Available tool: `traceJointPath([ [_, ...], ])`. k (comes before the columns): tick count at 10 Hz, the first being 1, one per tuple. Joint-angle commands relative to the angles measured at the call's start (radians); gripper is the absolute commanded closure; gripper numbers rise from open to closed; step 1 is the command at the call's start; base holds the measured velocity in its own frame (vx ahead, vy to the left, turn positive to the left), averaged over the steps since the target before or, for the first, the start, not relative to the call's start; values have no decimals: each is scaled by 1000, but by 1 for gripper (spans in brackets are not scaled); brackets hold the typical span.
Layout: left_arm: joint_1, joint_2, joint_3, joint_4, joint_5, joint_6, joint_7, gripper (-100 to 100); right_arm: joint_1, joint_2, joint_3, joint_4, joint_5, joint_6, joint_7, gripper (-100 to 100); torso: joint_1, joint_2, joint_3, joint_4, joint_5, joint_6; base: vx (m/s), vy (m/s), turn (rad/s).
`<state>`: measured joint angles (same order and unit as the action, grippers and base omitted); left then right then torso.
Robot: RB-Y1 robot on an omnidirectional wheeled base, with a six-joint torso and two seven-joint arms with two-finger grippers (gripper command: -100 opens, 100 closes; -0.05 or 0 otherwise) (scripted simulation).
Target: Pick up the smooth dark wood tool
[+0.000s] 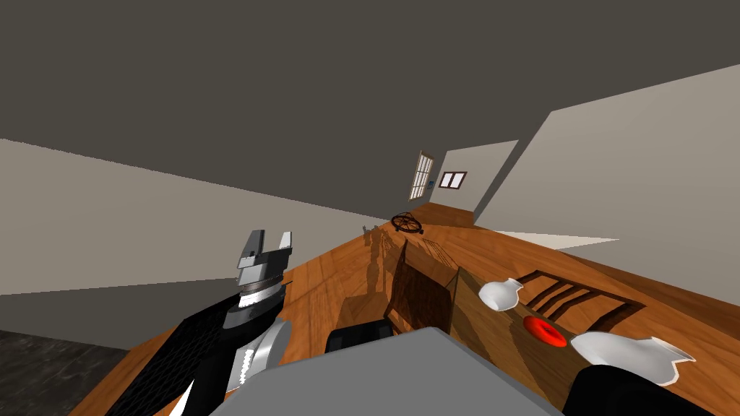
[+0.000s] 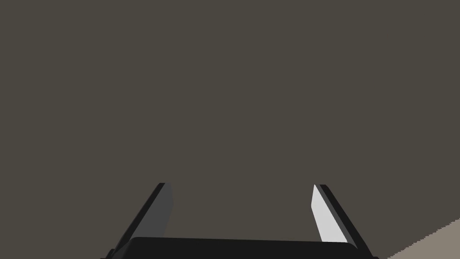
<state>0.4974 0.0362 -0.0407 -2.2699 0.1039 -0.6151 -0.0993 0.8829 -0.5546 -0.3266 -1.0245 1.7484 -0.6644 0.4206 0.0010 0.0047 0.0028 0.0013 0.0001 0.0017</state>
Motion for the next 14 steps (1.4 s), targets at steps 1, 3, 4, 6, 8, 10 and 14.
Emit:
traceJointPath([
  [1, 0, 0, 0, 0, 0, 0, 0, 0, -18, -27, 50, 2, -13, 28, -50, -100, 0, 0, 0, 0, 0, 0, -77, 22, 65],
  [3, 0, 0, 0, 0, 0, 0, 0, 0, -34, -53, 100, 11, -31, 48, -94, -100, 1, -1, -1, 0, 0, 0, -58, 18, 39],
  [4, 0, 0, 0, 0, 0, 0, 0, 0, -34, -53, 107, 11, -31, 48, -94, -100, 1, -1, -1, 0, 0, 0, -51, 15, 33],
  [6, 0, 0, 0, 0, 0, 0, 0, 0, -67, -104, 177, 28, -68, 87, -159, -100, 1, -1, -1, 0, 0, 0, -75, 28, 77],
  [8, 0, 0, 0, 0, 0, 0, 0, 0, -84, -129, 228, 37, -86, 107, -196, -100, 0, -1, 0, 0, 0, 0, -72, 16, 49],
  [10, 0, 0, 0, 0, 0, 0, 0, 0, -100, -155, 279, 46, -105, 127, -235, -100, 1, -1, -1, 0, 0, 0, -61, 14, 43],
  [14, 0, 0, 0, 0, 0, 0, 0, 0, -133, -206, 375, 64, -141, 167, -305, -100, 1, -3, -2, -1, 0, 0, -40, 29, 89],
])
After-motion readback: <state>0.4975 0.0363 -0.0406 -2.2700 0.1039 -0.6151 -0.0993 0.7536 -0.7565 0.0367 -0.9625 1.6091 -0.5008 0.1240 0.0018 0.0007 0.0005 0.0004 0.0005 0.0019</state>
